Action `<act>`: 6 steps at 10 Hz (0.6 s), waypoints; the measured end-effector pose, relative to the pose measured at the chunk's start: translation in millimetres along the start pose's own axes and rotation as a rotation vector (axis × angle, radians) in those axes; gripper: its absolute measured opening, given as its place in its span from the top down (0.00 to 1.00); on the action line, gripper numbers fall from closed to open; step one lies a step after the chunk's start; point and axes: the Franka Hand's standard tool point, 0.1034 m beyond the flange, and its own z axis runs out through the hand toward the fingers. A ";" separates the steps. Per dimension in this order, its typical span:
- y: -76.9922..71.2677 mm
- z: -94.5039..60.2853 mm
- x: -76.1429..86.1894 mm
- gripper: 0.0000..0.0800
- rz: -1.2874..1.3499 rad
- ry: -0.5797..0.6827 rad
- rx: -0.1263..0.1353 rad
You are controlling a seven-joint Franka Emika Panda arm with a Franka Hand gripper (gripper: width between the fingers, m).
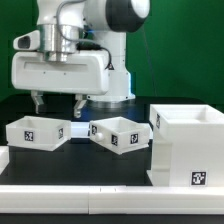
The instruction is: Assemble drawer
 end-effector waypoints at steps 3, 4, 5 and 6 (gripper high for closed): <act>30.2 25.1 -21.4 0.19 0.029 -0.035 -0.048; 32.1 31.2 -28.3 0.19 0.027 -0.036 -0.064; 25.2 32.7 -32.5 0.19 0.038 -0.036 -0.066; 17.9 32.5 -33.5 0.19 0.036 -0.037 -0.063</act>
Offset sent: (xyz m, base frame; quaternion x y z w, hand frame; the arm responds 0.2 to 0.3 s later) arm -0.0224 0.0135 -0.0352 0.0112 0.0147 0.0254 0.9995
